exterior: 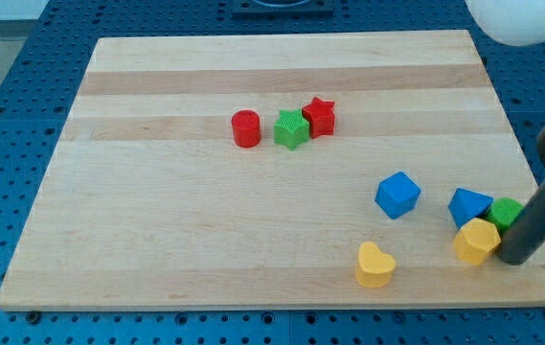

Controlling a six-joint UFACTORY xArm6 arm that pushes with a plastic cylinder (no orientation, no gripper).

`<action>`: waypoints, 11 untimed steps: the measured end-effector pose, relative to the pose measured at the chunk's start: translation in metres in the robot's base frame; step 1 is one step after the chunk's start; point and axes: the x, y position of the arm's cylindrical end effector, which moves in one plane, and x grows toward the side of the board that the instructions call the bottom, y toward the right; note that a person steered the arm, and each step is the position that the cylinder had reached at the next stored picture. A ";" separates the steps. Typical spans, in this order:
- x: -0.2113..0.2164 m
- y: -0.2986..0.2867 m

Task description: Move the green circle to the bottom right of the red star

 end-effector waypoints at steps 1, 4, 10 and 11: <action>0.000 0.010; -0.039 0.011; -0.146 -0.123; -0.155 -0.149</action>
